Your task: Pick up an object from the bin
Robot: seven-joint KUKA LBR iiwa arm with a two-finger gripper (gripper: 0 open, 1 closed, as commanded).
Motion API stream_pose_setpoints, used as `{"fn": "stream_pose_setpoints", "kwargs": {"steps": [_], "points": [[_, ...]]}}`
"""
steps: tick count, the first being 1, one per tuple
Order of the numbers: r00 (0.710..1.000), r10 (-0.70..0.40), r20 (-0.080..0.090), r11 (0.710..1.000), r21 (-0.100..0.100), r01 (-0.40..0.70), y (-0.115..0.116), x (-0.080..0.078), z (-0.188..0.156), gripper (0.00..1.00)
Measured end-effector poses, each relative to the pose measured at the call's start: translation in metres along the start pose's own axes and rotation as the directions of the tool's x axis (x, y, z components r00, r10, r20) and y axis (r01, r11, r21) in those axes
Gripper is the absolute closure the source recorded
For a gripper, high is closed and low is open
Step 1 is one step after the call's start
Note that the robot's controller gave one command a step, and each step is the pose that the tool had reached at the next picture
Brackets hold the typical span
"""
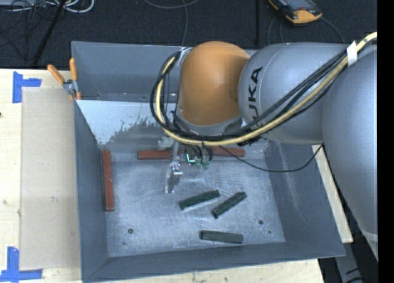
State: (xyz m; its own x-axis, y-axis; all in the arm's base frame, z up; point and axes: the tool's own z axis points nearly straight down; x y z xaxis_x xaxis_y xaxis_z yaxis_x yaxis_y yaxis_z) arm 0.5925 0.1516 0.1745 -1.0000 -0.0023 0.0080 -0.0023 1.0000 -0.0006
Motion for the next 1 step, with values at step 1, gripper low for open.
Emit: {"fn": "stream_pose_setpoints", "kwargs": {"steps": [1], "points": [[1.000,0.003,0.007,1.000,-0.001,-0.003,-0.0007,-0.0018,-0.0043,0.00]]}}
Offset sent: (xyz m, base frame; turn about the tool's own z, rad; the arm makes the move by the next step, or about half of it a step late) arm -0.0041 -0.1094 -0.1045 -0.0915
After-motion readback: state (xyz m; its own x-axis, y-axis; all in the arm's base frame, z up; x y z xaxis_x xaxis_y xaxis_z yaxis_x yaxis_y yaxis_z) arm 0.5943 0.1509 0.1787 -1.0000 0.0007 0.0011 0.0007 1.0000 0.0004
